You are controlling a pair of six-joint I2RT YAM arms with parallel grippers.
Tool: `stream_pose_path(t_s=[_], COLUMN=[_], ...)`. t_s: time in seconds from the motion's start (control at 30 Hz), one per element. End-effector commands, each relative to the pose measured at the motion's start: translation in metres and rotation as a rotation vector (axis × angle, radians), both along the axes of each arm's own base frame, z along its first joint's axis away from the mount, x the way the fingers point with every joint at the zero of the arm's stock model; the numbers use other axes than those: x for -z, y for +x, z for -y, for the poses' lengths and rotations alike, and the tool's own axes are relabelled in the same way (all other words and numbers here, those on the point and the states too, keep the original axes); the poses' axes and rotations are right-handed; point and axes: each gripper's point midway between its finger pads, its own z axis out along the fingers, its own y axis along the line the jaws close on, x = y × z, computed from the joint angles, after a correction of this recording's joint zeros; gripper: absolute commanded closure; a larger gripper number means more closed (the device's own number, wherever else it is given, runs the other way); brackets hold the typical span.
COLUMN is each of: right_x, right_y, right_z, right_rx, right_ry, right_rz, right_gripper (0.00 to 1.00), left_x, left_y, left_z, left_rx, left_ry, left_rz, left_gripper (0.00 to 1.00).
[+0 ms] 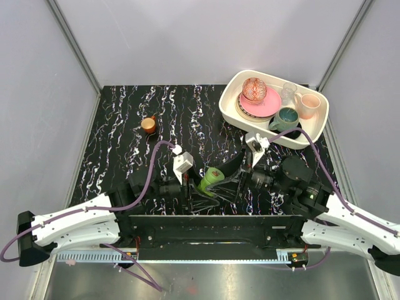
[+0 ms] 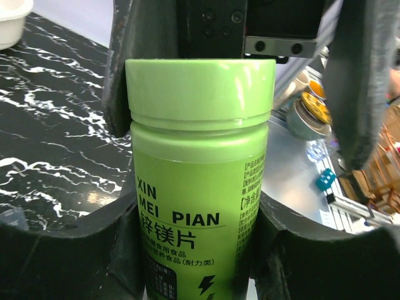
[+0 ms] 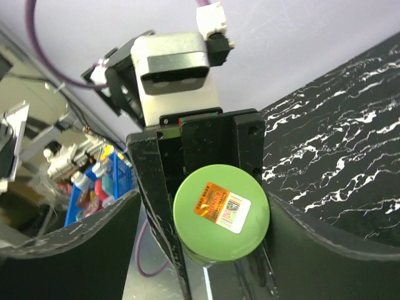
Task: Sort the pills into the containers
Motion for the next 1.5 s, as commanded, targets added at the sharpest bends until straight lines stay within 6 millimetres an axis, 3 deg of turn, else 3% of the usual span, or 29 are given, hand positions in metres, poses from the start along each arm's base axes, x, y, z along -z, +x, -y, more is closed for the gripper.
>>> stream_pose_path(t_s=[0.0, 0.17, 0.3, 0.53, 1.13, 1.47], right_x=[-0.028, -0.021, -0.017, 0.005, -0.001, 0.008], right_y=[0.018, 0.056, 0.072, 0.09, 0.084, 0.08], right_z=[0.001, 0.017, 0.028, 0.022, 0.013, 0.006], right_rx=[0.119, 0.364, 0.483, 0.579, 0.532, 0.486], right_ry=[0.069, 0.062, 0.055, -0.029, -0.035, -0.075], right_rz=[-0.163, -0.319, -0.373, -0.435, -0.426, -0.353], right_gripper=[0.13, 0.1, 0.1, 0.1, 0.1, 0.25], left_x=[-0.033, -0.03, -0.026, -0.023, -0.015, -0.016], left_y=[0.026, 0.04, 0.046, 0.054, 0.057, 0.058], left_z=[-0.002, -0.005, -0.005, -0.004, 0.002, 0.004], left_rx=[-0.143, -0.223, -0.26, -0.295, -0.3, -0.301], left_ry=[-0.084, -0.061, -0.04, -0.021, 0.005, 0.008], left_rz=[0.029, 0.031, 0.025, 0.019, 0.002, -0.001], left_gripper=[1.0, 1.0, 1.0, 1.0, 1.0, 1.0])
